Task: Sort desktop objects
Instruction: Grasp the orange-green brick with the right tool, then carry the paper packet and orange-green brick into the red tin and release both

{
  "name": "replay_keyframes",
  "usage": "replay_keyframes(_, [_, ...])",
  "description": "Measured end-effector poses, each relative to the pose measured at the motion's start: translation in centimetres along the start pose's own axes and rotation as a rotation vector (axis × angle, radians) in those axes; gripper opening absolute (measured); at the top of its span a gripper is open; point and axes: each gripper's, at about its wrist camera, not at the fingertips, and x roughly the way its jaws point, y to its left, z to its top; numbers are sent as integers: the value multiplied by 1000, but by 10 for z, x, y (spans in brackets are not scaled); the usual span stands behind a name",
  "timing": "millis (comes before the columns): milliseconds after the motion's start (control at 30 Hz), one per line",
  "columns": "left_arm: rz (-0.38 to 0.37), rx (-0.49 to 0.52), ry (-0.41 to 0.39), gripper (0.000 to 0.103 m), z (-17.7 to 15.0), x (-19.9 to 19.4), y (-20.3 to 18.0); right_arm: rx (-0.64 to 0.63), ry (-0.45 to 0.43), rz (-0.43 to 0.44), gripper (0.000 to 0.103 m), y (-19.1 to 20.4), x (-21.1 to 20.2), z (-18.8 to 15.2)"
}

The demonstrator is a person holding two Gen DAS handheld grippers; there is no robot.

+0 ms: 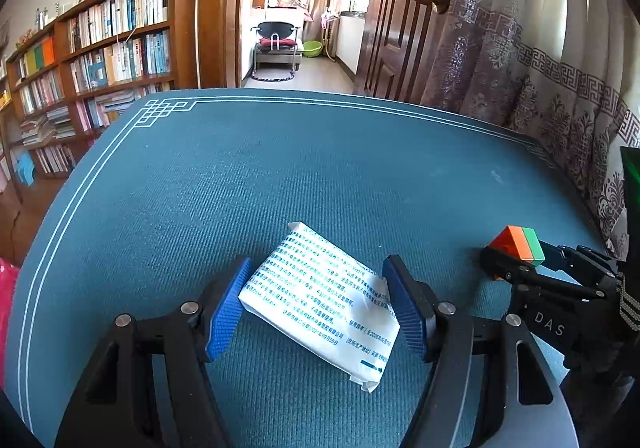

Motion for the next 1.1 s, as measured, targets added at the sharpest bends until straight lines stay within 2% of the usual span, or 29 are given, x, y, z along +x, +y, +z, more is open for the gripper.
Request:
replay_keyframes(300, [-2, 35, -5, 70, -3, -2, -11, 41, -3, 39, 51, -14, -13, -15])
replay_keyframes(800, [-36, 176, -81, 70, -13, -36, -64, 147, -82, 48, 51, -50, -100, -64])
replay_keyframes(1100, [-93, 243, -130, 70, -21, -68, -102, 214, -141, 47, 51, -72, -152, -92])
